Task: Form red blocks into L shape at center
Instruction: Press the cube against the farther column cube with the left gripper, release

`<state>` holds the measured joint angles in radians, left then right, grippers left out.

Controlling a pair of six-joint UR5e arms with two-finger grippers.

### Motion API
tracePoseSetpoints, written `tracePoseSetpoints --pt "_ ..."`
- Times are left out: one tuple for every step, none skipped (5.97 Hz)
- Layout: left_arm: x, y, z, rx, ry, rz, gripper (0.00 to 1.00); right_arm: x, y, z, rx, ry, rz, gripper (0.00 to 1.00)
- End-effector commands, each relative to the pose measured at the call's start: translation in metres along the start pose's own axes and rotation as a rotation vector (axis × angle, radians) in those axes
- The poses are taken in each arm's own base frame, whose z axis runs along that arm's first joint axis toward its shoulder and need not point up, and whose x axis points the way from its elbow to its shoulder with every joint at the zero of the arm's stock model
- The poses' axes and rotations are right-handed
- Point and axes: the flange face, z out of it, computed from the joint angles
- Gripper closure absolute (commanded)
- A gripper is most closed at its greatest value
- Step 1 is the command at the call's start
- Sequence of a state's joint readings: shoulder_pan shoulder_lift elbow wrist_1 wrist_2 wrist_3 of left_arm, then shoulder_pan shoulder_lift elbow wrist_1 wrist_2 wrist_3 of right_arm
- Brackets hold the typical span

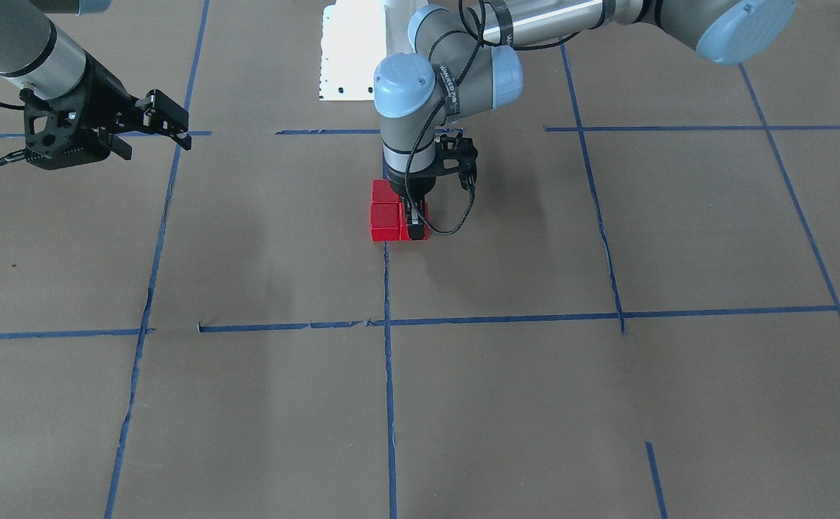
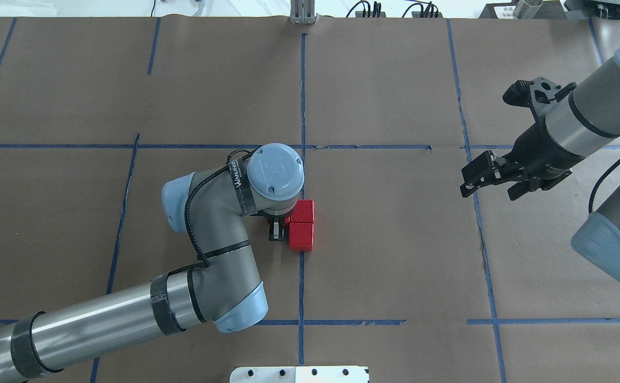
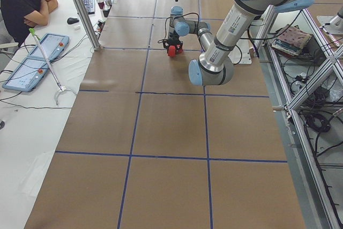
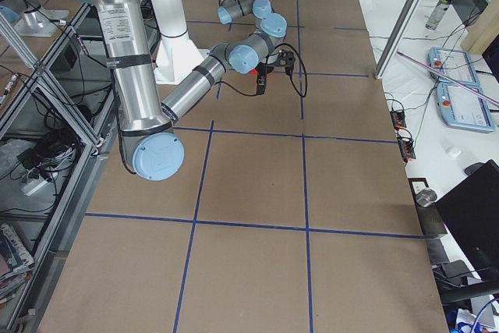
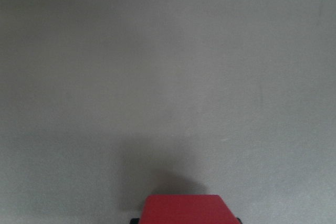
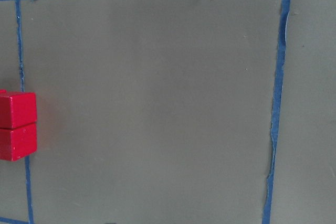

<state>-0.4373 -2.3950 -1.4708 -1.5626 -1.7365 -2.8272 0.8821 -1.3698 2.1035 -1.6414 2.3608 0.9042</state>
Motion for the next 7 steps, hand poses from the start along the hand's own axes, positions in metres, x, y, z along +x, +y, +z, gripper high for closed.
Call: tracePoseSetpoints --pt "0.000 -0.001 0.004 0.011 -0.004 0.007 0.01 0.000 0.000 0.000 0.000 0.000 0.001 0.00" --pt "0.000 0.001 0.002 0.007 -0.002 0.008 0.00 0.000 0.000 0.000 0.000 -0.001 0.000 0.00" --pt "0.001 0.006 -0.004 -0.003 0.001 0.011 0.00 -0.001 0.001 -0.001 0.001 -0.001 -0.001 0.00" --pt "0.000 0.007 -0.009 -0.015 -0.016 0.013 0.00 -0.001 0.001 -0.001 0.002 -0.002 -0.002 0.00" --pt "0.000 0.006 -0.024 -0.045 -0.025 0.015 0.00 -0.002 0.002 -0.002 0.003 -0.004 -0.004 0.00" --pt "0.002 0.002 -0.042 -0.051 -0.018 0.039 0.00 -0.002 0.002 -0.002 0.003 -0.004 -0.004 0.00" --pt "0.000 -0.002 -0.076 -0.059 -0.010 0.087 0.00 -0.002 0.002 -0.002 0.003 -0.004 -0.006 0.00"
